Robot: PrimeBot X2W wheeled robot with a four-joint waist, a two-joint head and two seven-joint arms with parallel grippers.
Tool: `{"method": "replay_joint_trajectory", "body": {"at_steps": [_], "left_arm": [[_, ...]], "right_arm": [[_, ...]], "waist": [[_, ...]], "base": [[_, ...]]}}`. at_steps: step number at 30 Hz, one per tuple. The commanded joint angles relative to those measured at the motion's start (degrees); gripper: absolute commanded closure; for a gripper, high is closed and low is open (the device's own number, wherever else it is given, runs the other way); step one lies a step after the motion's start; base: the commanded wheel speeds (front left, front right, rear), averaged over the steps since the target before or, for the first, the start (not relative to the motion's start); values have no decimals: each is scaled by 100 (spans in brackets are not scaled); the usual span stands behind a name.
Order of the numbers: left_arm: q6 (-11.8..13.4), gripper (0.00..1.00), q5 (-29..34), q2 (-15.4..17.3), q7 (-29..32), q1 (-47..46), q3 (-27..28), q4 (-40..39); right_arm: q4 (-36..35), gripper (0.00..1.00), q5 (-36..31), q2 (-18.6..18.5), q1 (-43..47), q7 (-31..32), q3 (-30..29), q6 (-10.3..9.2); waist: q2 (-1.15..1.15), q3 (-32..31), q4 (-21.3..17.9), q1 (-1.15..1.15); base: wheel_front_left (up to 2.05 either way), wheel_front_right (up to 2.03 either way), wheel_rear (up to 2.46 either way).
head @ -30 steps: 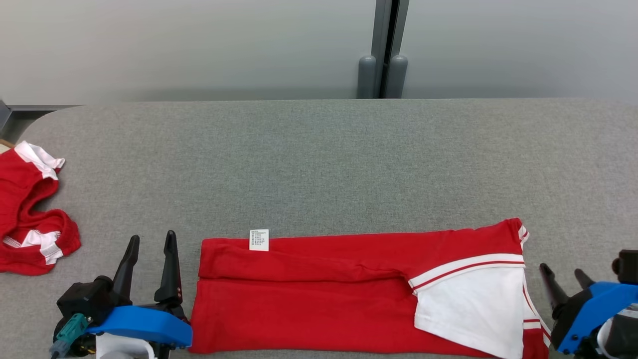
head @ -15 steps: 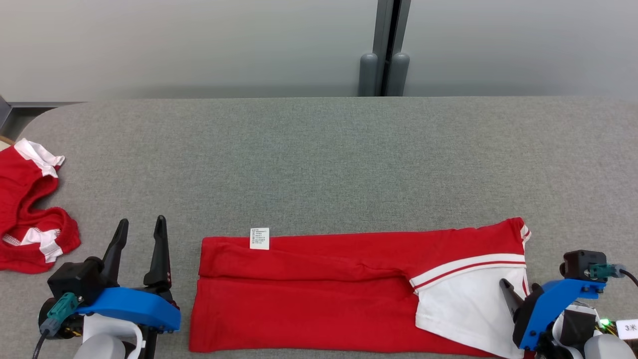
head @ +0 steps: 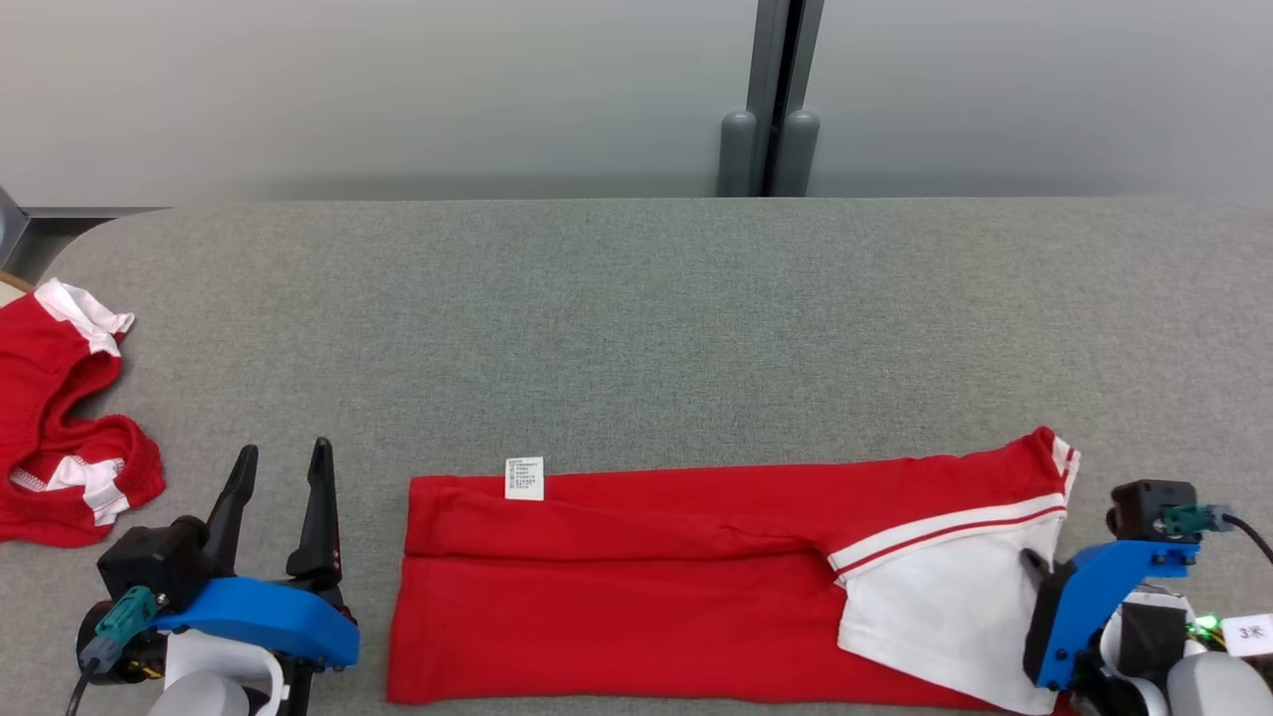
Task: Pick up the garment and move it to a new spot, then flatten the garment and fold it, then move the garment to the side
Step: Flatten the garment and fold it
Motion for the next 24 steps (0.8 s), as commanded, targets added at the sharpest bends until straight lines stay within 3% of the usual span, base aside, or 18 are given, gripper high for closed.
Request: {"method": "replay_joint_trajectory", "body": {"at_steps": [1, 15, 19, 24], "left_arm": [[34, 0, -5, 28, -4, 61, 13, -30], [124, 0, -121, 80, -10, 323, 49, -238], [131, 0, -99, 124, 7, 332, 26, -268], [162, 0, -68, 197, 28, 357, 17, -367]], "right_arm": [[-181, 100, -114, -22, 98, 45, -143, 0], [-1812, 100, -664, -401, 397, 668, -1550, 1], [-2080, 100, -588, -229, 503, 859, -1382, 2], [-2334, 100, -362, -69, 726, 964, -597, 2]], "waist": [[0, -18, -39, -1], [0, -42, -167, -1], [0, -90, -129, -1], [0, -116, -90, -1]], "base": [[0, 0, 0], [0, 0, 0], [0, 0, 0], [0, 0, 0]]}}
